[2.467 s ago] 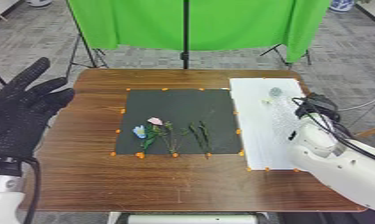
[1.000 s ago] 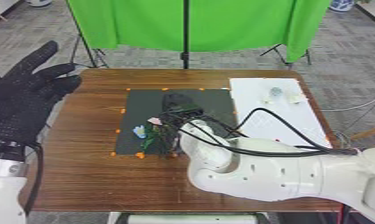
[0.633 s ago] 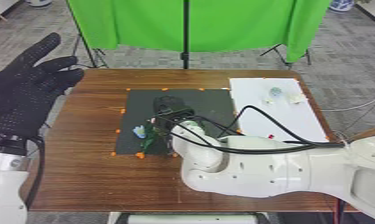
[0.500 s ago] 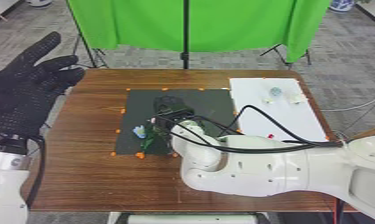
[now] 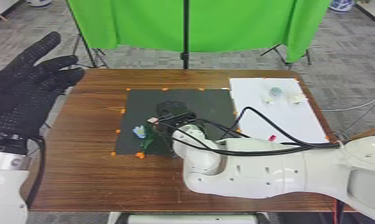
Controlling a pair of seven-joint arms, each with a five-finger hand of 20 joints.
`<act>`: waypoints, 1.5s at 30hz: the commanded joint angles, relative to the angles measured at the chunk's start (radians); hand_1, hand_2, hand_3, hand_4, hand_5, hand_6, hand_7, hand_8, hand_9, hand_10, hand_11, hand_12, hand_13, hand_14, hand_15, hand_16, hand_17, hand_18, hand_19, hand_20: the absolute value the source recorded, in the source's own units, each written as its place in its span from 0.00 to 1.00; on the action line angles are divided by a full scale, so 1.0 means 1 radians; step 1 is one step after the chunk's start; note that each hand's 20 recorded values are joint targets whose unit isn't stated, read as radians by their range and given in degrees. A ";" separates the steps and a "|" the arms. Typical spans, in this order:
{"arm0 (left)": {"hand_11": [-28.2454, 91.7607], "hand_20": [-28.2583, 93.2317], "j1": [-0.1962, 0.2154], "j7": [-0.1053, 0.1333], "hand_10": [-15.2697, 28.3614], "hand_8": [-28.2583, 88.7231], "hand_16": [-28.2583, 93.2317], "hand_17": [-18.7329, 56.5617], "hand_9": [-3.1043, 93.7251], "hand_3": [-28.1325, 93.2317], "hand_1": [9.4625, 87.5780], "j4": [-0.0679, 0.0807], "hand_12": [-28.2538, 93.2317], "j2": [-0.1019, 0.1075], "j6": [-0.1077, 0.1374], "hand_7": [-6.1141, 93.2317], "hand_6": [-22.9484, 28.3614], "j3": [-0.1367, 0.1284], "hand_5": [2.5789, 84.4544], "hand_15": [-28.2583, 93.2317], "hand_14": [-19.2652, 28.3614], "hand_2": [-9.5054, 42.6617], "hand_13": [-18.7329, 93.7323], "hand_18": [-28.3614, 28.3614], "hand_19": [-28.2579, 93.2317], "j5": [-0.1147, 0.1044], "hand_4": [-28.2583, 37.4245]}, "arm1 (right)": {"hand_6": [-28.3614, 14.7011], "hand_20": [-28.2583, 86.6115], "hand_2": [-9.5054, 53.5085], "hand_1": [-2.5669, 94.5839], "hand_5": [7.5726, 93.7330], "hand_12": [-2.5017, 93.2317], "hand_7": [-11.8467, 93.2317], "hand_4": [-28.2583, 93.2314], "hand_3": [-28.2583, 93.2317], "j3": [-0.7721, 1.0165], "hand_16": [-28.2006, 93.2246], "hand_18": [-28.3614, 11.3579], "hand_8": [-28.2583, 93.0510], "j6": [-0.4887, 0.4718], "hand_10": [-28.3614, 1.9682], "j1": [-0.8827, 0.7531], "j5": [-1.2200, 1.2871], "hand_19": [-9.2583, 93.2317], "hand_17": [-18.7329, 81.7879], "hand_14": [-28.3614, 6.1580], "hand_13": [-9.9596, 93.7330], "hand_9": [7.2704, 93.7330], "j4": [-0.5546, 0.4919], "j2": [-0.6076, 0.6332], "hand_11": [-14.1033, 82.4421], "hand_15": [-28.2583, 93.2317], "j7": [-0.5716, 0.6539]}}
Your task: Arrange flowers
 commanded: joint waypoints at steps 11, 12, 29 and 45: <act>0.50 0.46 0.005 -0.037 0.84 0.15 0.14 0.18 0.38 0.88 0.17 0.005 0.34 -0.032 -0.015 0.23 0.60 0.000 0.37 0.74 1.00 0.31 0.40 0.97 0.74 0.009 0.09 | 0.66 0.21 0.00 0.51 0.72 0.30 0.27 0.00 0.83 -0.008 0.40 0.27 0.18 -0.003 0.67 0.003 -0.066 1.00 0.60 0.70 0.92 0.96 -0.004 -0.010 0.33 0.65 0.032; 0.50 0.46 0.003 -0.039 0.84 0.15 0.14 0.18 0.38 0.88 0.17 0.004 0.34 -0.032 -0.012 0.23 0.60 0.002 0.37 0.74 1.00 0.31 0.40 0.97 0.74 0.009 0.09 | 0.66 0.21 0.00 0.51 0.72 0.30 0.27 0.00 0.83 0.000 0.40 0.27 0.18 -0.012 0.67 -0.004 -0.067 1.00 0.60 0.70 0.92 0.96 -0.004 -0.007 0.33 0.65 0.028; 0.50 0.46 0.147 -0.030 0.84 0.15 0.14 0.18 0.38 0.87 0.18 -0.041 0.34 -0.073 0.027 0.23 0.60 -0.084 0.37 0.74 1.00 0.30 0.41 0.97 0.74 0.004 0.09 | 0.65 0.20 0.00 0.48 0.70 0.26 0.27 0.00 0.84 0.114 0.39 0.25 0.13 0.020 0.64 0.044 -0.046 1.00 0.60 0.68 0.91 0.93 -0.117 0.088 0.38 0.66 -0.010; 0.50 0.46 0.313 0.042 0.84 0.15 0.14 0.18 0.38 0.87 0.17 -0.066 0.34 -0.148 0.068 0.23 0.60 -0.142 0.37 0.74 1.00 0.31 0.41 0.96 0.74 -0.020 0.08 | 0.54 0.18 0.00 0.39 0.50 0.17 0.22 0.02 0.85 0.246 0.35 0.19 0.15 -0.100 0.35 0.035 0.124 0.96 0.56 0.51 0.78 0.68 -0.050 0.382 0.35 0.70 0.040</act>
